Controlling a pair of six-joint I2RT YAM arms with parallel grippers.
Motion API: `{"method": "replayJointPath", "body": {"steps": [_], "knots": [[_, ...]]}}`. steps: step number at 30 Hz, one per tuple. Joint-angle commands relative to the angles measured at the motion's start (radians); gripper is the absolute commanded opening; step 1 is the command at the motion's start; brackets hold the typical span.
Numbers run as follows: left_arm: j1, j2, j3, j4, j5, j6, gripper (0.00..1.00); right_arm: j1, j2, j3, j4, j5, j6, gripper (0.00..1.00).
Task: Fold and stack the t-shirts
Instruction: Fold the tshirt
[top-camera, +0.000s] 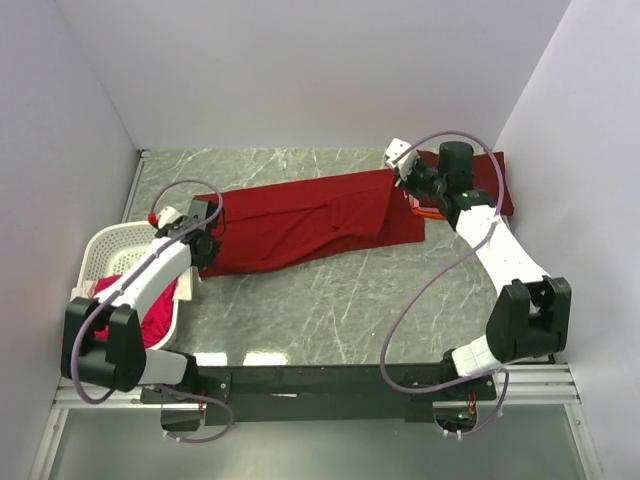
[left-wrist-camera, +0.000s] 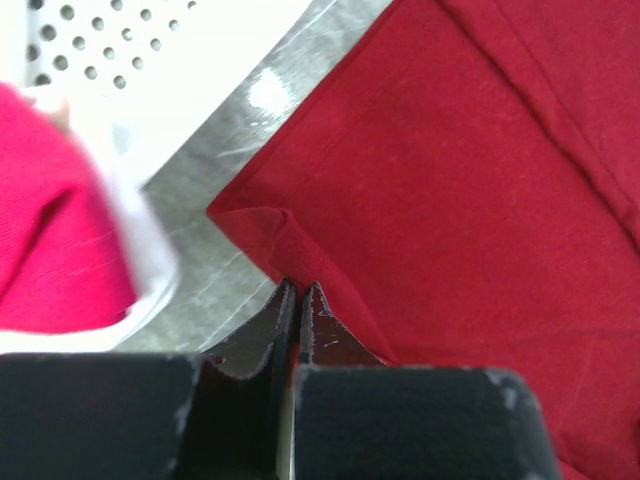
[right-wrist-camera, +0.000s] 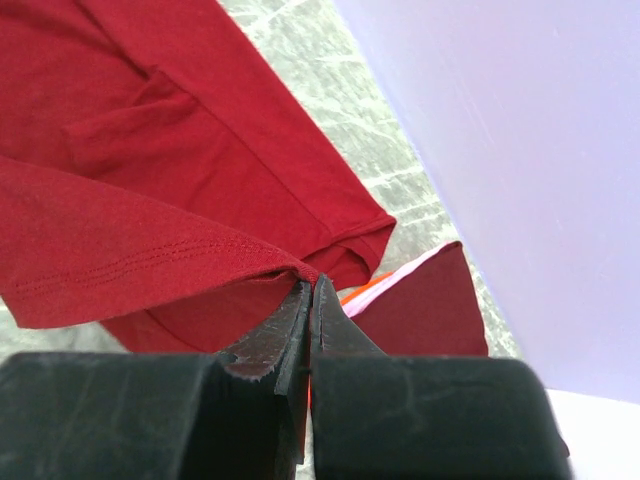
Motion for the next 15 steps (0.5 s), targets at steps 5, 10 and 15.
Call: {"method": "replayJointPath", "body": {"steps": [5, 10, 15], "knots": [[0.024, 0.077, 0.099, 0.038, -0.020, 0.029, 0.01, -0.010, 0.047, 0.085, 0.077, 0.057, 0.037, 0.00], [0.039, 0.119, 0.125, 0.039, -0.012, 0.016, 0.01, -0.019, 0.070, 0.098, 0.102, 0.068, 0.056, 0.00], [0.058, 0.152, 0.141, 0.055, -0.005, 0.002, 0.01, -0.022, 0.099, 0.115, 0.111, 0.065, 0.065, 0.00]]}}
